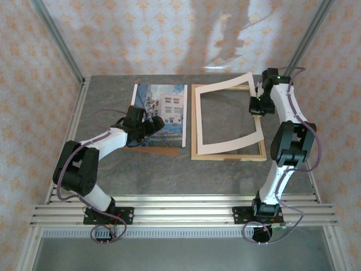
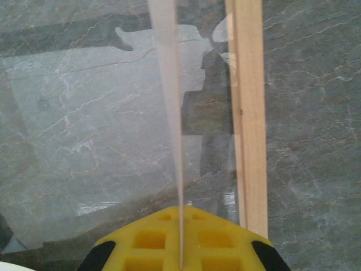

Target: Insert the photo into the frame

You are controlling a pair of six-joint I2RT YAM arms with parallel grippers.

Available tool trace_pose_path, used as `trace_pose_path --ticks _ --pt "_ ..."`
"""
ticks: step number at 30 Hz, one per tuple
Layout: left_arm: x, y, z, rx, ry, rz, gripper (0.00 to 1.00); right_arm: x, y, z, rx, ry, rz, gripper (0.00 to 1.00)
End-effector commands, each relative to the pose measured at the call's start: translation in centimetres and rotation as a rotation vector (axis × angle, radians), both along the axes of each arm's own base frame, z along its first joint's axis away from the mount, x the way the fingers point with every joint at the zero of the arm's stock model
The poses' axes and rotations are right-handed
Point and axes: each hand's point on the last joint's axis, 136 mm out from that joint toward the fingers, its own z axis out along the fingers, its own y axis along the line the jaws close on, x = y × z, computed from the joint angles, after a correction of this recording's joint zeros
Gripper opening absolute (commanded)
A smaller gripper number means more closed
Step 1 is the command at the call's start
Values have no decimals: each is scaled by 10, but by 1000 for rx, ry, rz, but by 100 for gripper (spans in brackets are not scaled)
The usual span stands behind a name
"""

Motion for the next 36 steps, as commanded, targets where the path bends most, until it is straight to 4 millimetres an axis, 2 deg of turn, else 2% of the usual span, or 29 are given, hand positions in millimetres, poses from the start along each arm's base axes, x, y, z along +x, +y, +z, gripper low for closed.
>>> trace_pose_path --ticks 1,8,17,25,29,36 --pt "2 -4 2 -11 6 -9 100 -1 -2 1 -18 1 4 0" --pt "3 -4 5 -10 0 -8 100 -1 3 -16 10 37 29 0" --pt "0 -3 1 -10 7 -5 100 5 18 -18 96 0 42 0" --pt "-2 -3 -1 -13 11 -5 100 4 17 -27 95 17 24 3" --pt "-2 -3 -2 -13 11 -4 100 7 13 -28 77 -16 -17 16" --pt "-4 -3 -3 -13 14 -4 100 6 6 -35 45 -26 -55 49"
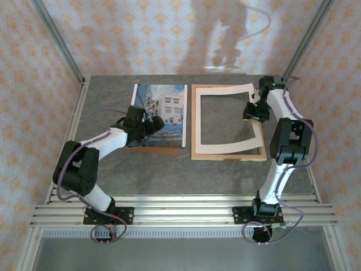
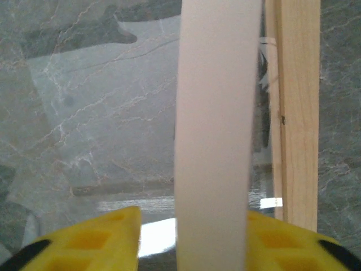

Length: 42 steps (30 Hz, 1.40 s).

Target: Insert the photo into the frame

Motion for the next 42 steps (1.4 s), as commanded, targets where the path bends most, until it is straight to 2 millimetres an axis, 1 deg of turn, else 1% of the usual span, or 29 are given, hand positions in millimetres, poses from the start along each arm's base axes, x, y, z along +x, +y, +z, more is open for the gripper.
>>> trace_pose_path --ticks 1,6,10,11,14,17,21,23,25,29,32,35,37,39,42 --pt "-4 -3 -3 -12 13 -1 100 3 -8 9 -48 -43 -33 52" --pt "-5 -2 -3 -11 8 2 100 3 -18 5 -103 -40 -63 72" --pt "-5 1 1 3 0 3 100 2 -25 6 -140 -50 -87 89" --pt "-4 1 2 5 -2 3 100 3 -27 7 -150 -56 -93 99" --pt "-4 2 4 14 -7 1 100 4 -32 12 -174 -79 -112 100" --pt "-1 7 10 64 -14 -8 100 5 -36 20 -196 -104 -132 99" --pt "7 16 27 135 -50 -15 100 7 -38 33 -203 -168 -156 99" --pt "11 18 33 137 -65 -12 100 10 -40 36 -213 -203 -175 100" --pt "16 17 37 129 -75 -7 100 17 -34 32 -170 -211 -173 100" --pt "20 10 36 88 -76 -16 100 44 -16 25 -49 -253 -159 92" --pt "16 6 29 67 -57 -21 100 68 -13 18 -19 -261 -173 87" --pt "10 2 23 54 -49 -30 100 90 -14 9 -6 -267 -187 86" --pt "6 -4 19 38 -46 -46 100 101 -14 2 2 -266 -196 85" --pt "1 -12 16 29 -40 -64 100 111 -10 -5 29 -261 -194 85" --pt "-3 -20 10 31 -26 -80 100 118 -1 -15 85 -247 -183 84"
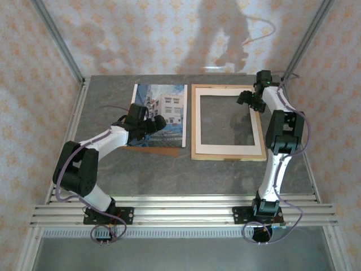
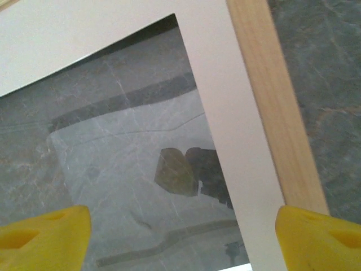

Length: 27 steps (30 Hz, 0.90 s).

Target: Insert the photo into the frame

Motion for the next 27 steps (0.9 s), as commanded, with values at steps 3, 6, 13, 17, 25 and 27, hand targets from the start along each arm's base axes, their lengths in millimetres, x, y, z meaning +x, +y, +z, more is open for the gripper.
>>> trace_pose_path --ticks 3,6,13,17,25,27 --pt "-3 -11 -3 -21 0 -13 100 16 14 -3 68 -18 11 84" --pt "-3 -10 -2 -17 2 -9 100 15 15 -15 75 8 15 84" --pt "1 -9 4 -13 -7 -1 100 11 22 -22 93 31 35 84" --pt "3 -6 9 12 -18 4 100 7 17 6 59 -22 24 84" --pt "15 19 12 67 -48 59 100 -27 40 69 18 -133 44 85" --pt "19 23 9 50 -47 70 100 -38 52 79 2 -147 60 85"
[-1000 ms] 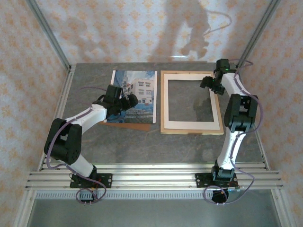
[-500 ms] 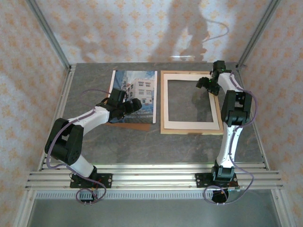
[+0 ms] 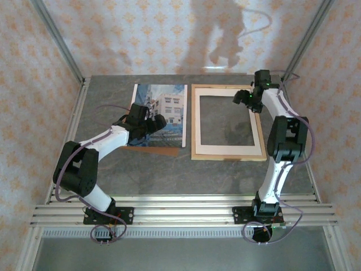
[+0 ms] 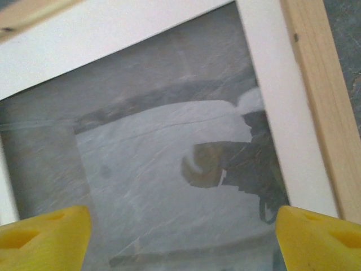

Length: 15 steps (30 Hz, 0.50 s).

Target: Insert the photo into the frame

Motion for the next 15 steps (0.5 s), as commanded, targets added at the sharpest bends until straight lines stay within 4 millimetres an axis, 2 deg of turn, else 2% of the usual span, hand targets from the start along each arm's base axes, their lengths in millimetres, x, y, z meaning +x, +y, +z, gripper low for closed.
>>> trace_pose_path --ticks 1,5,8,12,15 --pt "14 16 2 22 -28 36 100 -15 21 34 -33 -79 23 85" --pt "22 24 -7 0 -25 53 100 -32 52 52 51 -159 40 85" --pt "29 28 -10 -20 -33 63 100 -49 77 57 75 -172 80 87" --pt "33 28 -15 -28 -37 64 100 -71 115 44 90 -139 150 96" --pt "30 29 -22 -32 -22 68 100 -90 157 29 173 -97 230 94"
